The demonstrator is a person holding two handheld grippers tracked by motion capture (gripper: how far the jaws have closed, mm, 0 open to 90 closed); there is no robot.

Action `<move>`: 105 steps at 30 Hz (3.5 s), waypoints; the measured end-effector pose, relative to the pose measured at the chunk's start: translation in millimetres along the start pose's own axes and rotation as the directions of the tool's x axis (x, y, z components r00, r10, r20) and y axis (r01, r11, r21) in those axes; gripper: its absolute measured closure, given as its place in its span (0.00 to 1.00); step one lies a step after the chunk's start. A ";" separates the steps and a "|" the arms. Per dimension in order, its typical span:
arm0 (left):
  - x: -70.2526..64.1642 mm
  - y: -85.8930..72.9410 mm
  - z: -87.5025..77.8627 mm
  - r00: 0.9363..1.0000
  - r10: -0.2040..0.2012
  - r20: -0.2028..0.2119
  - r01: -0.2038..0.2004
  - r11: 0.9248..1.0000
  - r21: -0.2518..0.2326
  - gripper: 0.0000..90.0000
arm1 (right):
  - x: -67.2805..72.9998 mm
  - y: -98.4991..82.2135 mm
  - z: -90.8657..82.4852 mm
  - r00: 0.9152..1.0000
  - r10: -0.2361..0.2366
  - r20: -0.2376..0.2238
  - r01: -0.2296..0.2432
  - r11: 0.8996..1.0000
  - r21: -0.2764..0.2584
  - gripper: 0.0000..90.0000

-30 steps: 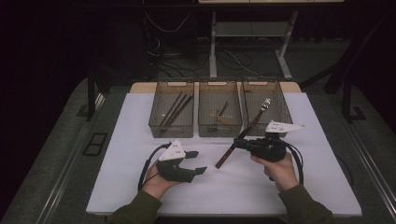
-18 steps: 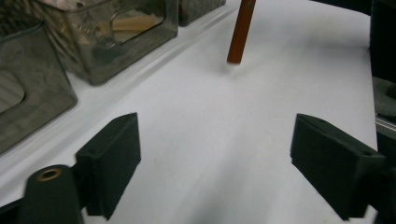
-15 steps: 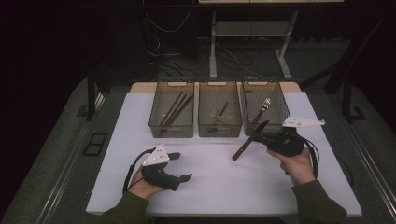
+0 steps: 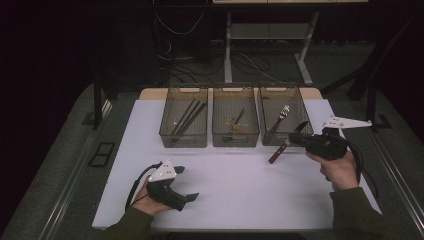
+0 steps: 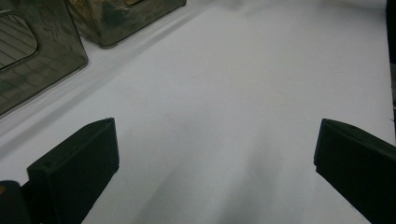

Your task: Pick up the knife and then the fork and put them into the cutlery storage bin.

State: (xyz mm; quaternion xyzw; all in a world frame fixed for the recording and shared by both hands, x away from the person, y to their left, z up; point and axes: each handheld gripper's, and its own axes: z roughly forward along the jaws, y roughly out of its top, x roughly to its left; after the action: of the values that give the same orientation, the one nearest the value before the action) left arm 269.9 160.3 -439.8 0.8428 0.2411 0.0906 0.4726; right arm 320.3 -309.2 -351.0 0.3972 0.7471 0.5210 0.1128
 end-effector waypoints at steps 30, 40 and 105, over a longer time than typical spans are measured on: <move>-0.7 1.6 -2.7 1.000 0.000 -0.010 0.000 1.000 -0.014 0.00 | -66.0 80.1 -27.9 0.965 -0.022 0.263 0.018 1.000 0.018 1.00; -0.9 1.8 -1.9 1.000 0.008 -0.005 -0.008 1.000 -0.009 0.00 | -85.2 58.1 -7.6 0.951 -0.019 0.309 -0.029 0.988 0.151 1.00; -1.6 4.8 1.9 0.999 0.025 -0.023 -0.025 1.000 -0.011 0.00 | -100.0 46.4 130.7 0.943 -0.067 0.327 -0.055 0.936 0.349 0.75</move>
State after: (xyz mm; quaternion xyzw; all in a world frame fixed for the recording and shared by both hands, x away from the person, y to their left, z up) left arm 270.8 155.9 -436.6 0.8420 0.2352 0.1073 0.4734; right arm 484.4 -283.8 -391.7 0.4911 0.7995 0.3032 0.1664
